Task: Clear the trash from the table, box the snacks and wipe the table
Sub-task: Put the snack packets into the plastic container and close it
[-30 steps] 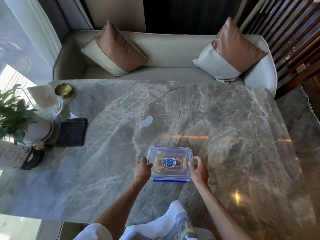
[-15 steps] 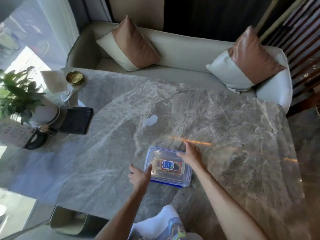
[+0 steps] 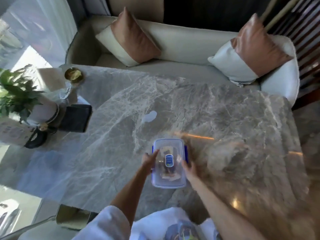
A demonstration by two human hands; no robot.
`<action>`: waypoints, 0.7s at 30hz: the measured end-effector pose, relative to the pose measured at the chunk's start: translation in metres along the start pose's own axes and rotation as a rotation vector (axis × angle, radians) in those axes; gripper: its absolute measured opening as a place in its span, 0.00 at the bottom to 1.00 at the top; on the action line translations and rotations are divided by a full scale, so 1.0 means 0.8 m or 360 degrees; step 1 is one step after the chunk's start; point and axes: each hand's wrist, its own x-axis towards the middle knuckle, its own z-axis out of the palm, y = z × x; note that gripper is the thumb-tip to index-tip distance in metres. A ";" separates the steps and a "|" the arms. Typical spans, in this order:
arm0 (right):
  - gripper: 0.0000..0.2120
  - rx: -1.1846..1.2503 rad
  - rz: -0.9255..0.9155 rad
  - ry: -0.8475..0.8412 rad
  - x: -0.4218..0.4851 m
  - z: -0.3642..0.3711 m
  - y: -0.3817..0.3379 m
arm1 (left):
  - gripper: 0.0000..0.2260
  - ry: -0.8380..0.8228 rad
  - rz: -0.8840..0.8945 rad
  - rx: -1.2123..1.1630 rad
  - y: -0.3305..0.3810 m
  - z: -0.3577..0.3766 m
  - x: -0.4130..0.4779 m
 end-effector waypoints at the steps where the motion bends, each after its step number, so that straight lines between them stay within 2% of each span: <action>1: 0.23 0.0078 0.0023 0.0019 -0.009 0.004 0.020 | 0.19 0.0043 0.0089 0.0106 0.012 0.006 0.006; 2: 0.20 0.0160 0.0020 0.0056 -0.017 0.010 0.031 | 0.19 0.0062 0.0160 0.0236 0.023 0.012 0.012; 4: 0.22 0.0206 -0.0092 0.0203 -0.008 0.017 0.047 | 0.19 0.0003 0.0230 0.0422 0.033 0.020 0.015; 8: 0.27 0.0167 -0.0115 0.0252 0.014 0.023 0.060 | 0.14 -0.0392 0.0268 0.0314 0.016 -0.006 0.002; 10: 0.34 0.0184 -0.0114 0.0261 0.026 0.025 0.072 | 0.16 -0.0429 0.0256 0.0287 0.000 -0.020 0.004; 11: 0.36 0.0177 -0.0133 0.0271 0.019 0.025 0.067 | 0.17 -0.0387 0.0246 0.0284 -0.006 -0.022 0.004; 13: 0.28 0.0126 -0.0180 0.0270 0.002 0.024 0.053 | 0.19 -0.0257 0.0273 0.0347 -0.014 -0.021 0.002; 14: 0.23 0.0127 -0.0177 0.0259 -0.007 0.024 0.045 | 0.24 -0.0175 0.0295 0.0420 -0.018 -0.020 0.003; 16: 0.21 0.0109 -0.0155 0.0254 -0.011 0.022 0.038 | 0.30 0.0053 0.0336 0.0614 -0.022 -0.018 0.002; 18: 0.20 0.0065 -0.0124 0.0262 -0.005 0.022 0.039 | 0.27 0.0272 0.0378 0.0820 -0.022 -0.015 -0.005; 21: 0.19 0.0038 -0.0090 0.0270 -0.002 0.024 0.039 | 0.20 0.0428 0.0555 0.1141 -0.017 -0.004 -0.026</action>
